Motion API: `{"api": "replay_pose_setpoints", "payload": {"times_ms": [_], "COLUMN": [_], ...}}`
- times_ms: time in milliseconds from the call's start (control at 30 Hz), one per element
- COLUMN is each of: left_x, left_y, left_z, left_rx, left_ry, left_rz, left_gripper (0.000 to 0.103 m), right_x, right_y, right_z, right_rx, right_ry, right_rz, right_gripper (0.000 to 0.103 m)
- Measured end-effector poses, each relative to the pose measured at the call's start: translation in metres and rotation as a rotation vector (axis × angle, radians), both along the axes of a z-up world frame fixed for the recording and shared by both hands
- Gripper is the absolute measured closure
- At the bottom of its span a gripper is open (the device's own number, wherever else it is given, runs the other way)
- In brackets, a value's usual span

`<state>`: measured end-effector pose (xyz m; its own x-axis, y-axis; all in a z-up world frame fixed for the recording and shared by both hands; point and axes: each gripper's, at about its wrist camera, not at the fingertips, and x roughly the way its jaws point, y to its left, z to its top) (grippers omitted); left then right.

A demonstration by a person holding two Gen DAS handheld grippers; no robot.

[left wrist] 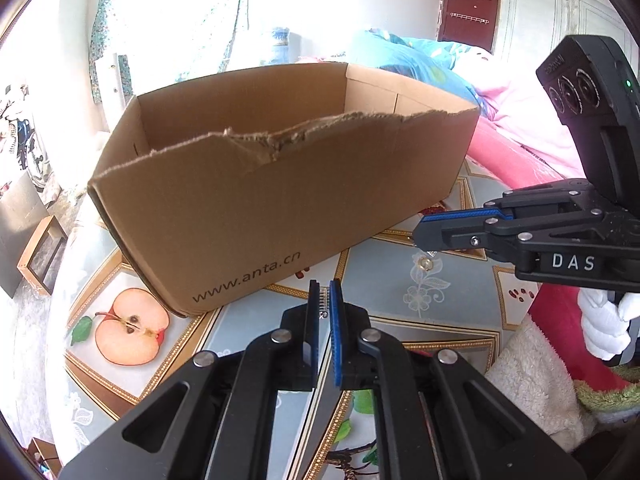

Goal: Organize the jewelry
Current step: 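Lift both held gold pieces and carry them over the cardboard box, then open both grippers inside the box to drop the gold pieces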

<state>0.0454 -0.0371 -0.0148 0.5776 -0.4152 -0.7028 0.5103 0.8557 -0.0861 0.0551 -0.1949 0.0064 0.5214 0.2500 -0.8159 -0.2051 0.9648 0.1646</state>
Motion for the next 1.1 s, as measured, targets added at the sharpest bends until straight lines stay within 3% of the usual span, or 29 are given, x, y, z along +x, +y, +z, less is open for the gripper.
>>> {"api": "replay_pose_setpoints", "payload": {"times_ms": [100, 300, 433, 533, 633, 800, 967, 1100], "left_x": [-0.002, 0.000, 0.019, 0.048, 0.083, 0.150, 0.188, 0.202], "left_y": [0.003, 0.004, 0.001, -0.006, -0.017, -0.038, -0.036, -0.033], "left_z": [0.018, 0.072, 0.101, 0.110, 0.108, 0.077, 0.034, 0.015], "left_rx": [-0.037, -0.112, -0.106, -0.086, -0.054, 0.054, 0.070, 0.074], "left_ry": [-0.020, -0.109, -0.170, -0.147, -0.072, 0.169, 0.395, 0.516], "left_rz": [-0.004, -0.049, -0.074, -0.094, -0.124, -0.109, -0.082, -0.051], "left_gripper": [0.098, 0.098, 0.098, 0.098, 0.098, 0.098, 0.099, 0.098], "right_x": [-0.005, -0.010, 0.002, 0.026, 0.062, 0.121, 0.162, 0.178], "right_y": [0.006, -0.001, -0.008, -0.017, -0.024, -0.035, -0.036, -0.032], "right_z": [0.003, 0.049, 0.080, 0.091, 0.088, 0.066, 0.036, 0.017], "right_rx": [0.028, 0.097, 0.121, 0.131, 0.114, 0.094, 0.084, 0.032], "right_ry": [-0.033, -0.144, -0.229, -0.229, -0.154, 0.041, 0.216, 0.299], "right_rz": [-0.006, 0.004, 0.023, 0.032, 0.043, 0.045, 0.058, 0.065], "right_gripper": [0.098, 0.098, 0.098, 0.098, 0.098, 0.098, 0.098, 0.098]}}
